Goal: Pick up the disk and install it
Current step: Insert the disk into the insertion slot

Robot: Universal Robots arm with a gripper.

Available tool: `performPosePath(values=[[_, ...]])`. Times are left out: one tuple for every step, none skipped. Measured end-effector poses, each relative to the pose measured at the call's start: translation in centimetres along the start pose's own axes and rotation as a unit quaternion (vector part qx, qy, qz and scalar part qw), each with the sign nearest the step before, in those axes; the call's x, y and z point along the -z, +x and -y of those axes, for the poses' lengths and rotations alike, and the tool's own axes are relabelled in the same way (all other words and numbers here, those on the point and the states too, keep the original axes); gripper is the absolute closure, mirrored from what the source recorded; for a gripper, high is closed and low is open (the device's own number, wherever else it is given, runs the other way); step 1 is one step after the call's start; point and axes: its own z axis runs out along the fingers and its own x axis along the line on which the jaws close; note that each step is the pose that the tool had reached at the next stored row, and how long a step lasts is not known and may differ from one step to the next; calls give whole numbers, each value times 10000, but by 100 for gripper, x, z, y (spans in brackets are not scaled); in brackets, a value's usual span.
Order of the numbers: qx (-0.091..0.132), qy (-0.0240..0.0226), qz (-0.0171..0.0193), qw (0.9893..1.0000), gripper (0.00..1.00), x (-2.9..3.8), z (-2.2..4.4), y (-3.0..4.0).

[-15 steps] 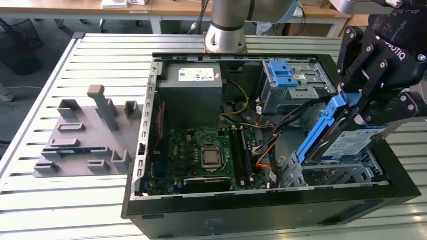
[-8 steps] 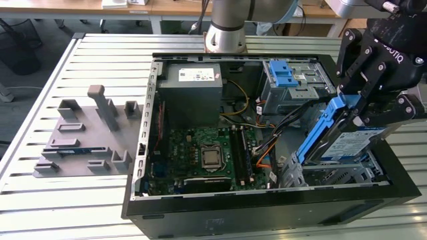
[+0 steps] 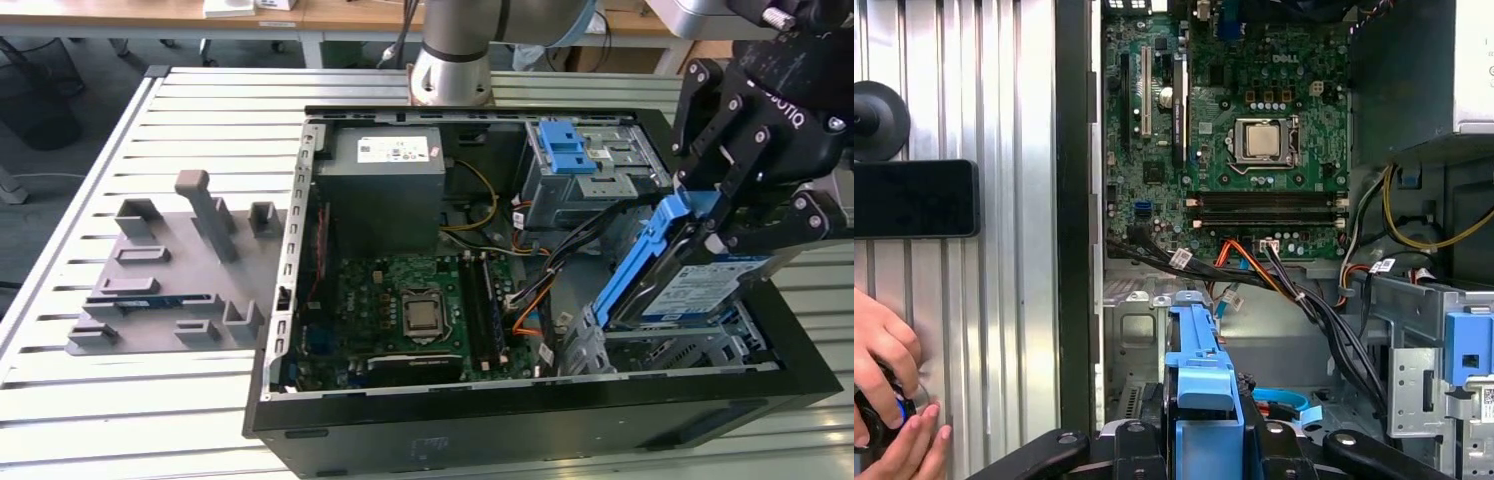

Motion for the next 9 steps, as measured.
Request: performPosePath(values=[[0,0,0,10000,64,-1,0,0],[0,0,0,10000,64,-2,0,0],[0,0,0,10000,64,-3,0,0],[0,0,-1,10000,62,-3,0,0],[0,0,0,10000,62,-5,0,0],[0,0,0,10000,56,-9,0,-1],[0,0,1,10000,56,-24,0,0],[0,0,2,10000,56,-42,-1,1],[0,0,1,10000,56,-59,-1,1]])
